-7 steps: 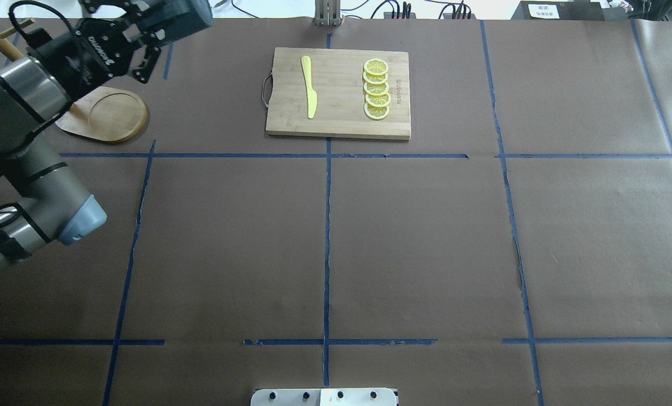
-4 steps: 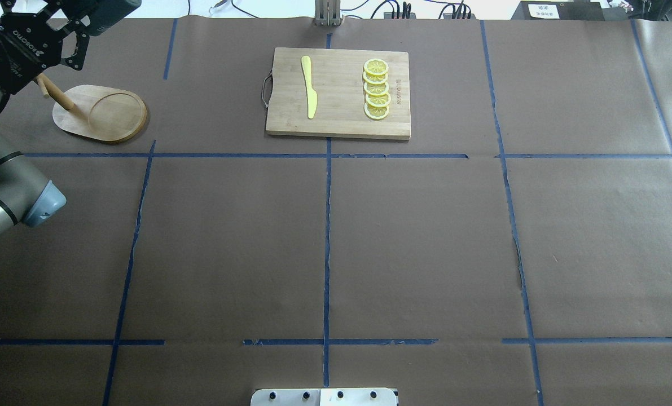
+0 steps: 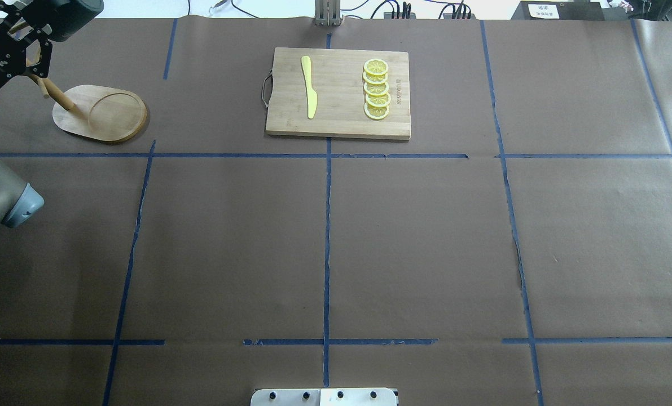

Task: Hang cup on storage rack
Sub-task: 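Lift the mug with the left gripper toward the wooden rack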

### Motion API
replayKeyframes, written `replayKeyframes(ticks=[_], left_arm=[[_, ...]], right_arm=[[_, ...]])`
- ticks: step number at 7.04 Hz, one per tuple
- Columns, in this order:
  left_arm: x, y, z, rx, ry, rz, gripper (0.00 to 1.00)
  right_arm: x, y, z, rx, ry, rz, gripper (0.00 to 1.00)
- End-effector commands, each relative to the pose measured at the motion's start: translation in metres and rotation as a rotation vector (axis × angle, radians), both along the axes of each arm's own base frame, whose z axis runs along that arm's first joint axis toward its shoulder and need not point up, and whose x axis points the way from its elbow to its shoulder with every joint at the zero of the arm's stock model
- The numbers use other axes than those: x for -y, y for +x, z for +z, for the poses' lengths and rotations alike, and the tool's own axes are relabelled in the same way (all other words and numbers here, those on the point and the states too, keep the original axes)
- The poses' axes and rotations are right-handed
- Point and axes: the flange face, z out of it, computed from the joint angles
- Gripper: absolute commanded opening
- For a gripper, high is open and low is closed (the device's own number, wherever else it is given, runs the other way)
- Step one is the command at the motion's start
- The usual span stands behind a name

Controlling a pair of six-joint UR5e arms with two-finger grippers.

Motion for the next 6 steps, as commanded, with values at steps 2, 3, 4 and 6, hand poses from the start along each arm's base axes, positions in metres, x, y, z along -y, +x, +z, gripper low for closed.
replayKeyframes(ticks=[2,3,4,6], left_arm=[[-0.005,-0.008,0.035,-0.005,-0.009,-0.019,0.00],[-0.007,-0.010,0.046,-0.012,-0.015,-0.032,0.00],[-0.007,-0.010,0.048,-0.011,-0.018,-0.033,0.00],[-0.009,-0.014,0.057,-0.008,-0.022,-0.037,0.00]], right_arm=[[0.003,0.000,-0.001,0.002,0.032,0.003,1.00],[0.003,0.000,0.001,0.002,0.037,0.003,1.00],[0.003,0.000,0.001,0.002,0.038,0.003,1.00],[0.003,0.000,0.001,0.002,0.038,0.003,1.00]])
